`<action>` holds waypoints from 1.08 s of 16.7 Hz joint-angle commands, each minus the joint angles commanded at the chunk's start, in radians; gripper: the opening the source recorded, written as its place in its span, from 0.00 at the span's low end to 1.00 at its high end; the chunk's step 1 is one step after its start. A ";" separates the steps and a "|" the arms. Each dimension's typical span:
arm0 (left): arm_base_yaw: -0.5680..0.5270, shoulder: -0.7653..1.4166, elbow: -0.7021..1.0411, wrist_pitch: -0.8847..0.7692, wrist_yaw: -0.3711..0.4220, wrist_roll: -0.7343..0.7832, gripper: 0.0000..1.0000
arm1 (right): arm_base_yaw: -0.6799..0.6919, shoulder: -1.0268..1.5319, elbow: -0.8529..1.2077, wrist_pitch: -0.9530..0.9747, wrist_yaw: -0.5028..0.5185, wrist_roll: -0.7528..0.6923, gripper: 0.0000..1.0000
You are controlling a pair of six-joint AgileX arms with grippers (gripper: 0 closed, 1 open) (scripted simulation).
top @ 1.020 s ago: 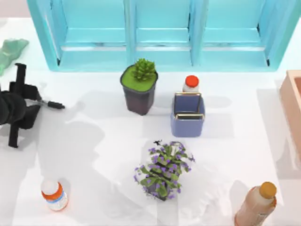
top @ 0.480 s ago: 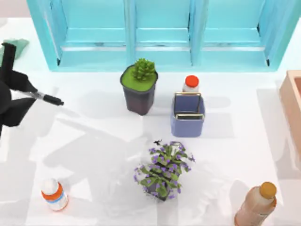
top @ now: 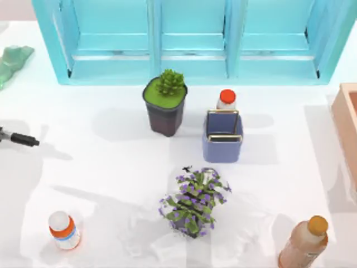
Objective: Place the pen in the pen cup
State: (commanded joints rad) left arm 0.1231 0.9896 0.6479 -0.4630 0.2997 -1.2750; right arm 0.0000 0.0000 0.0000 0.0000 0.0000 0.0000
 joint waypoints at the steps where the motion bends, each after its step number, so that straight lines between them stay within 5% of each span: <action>1: 0.004 -0.006 -0.008 -0.006 -0.002 0.001 0.00 | 0.000 0.000 0.000 0.000 0.000 0.000 1.00; 7: -0.009 0.008 0.003 0.000 -0.012 0.013 0.00 | 0.000 0.000 0.000 0.000 0.000 0.000 1.00; 10: -0.098 0.100 0.089 0.059 -0.106 0.103 0.00 | 0.000 0.000 0.000 0.000 0.000 0.000 1.00; 14: -0.320 0.347 0.291 0.210 -0.379 0.326 0.00 | 0.000 0.000 0.000 0.000 0.000 0.000 1.00; 18: -0.587 0.658 0.523 0.410 -0.791 0.590 0.00 | 0.000 0.000 0.000 0.000 0.000 0.000 1.00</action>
State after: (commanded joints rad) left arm -0.4642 1.6475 1.1710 -0.0527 -0.4910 -0.6847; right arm 0.0000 0.0000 0.0000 0.0000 0.0000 0.0000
